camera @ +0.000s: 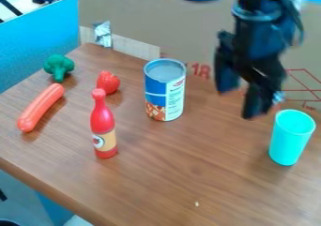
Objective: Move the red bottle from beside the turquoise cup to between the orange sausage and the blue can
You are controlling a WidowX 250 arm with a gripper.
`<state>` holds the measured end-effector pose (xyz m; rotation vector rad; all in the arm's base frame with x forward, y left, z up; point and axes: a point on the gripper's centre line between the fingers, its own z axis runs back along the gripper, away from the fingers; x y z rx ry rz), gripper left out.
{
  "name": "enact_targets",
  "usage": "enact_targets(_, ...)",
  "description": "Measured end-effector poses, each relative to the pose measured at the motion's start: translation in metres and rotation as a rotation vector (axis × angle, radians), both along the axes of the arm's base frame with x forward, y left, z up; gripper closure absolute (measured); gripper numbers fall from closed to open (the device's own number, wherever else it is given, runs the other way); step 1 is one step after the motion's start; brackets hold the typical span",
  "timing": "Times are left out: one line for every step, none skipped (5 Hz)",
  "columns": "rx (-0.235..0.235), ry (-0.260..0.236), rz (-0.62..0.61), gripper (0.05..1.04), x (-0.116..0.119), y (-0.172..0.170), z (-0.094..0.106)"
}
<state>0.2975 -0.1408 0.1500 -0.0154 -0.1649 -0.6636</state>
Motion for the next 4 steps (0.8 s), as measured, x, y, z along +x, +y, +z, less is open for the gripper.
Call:
enact_targets(0.0,0.005,0.01,0.082,-0.0006,-0.006,-0.0071)
enact_targets(0.001,0.006,0.011,0.082,-0.0006,-0.0054,-0.0075)
enact_targets(0.001,0.006,0.014,0.082,-0.0002,-0.0045,-0.0075)
enact_targets(0.001,0.006,0.014,0.082,-0.0002,-0.0045,-0.0075)
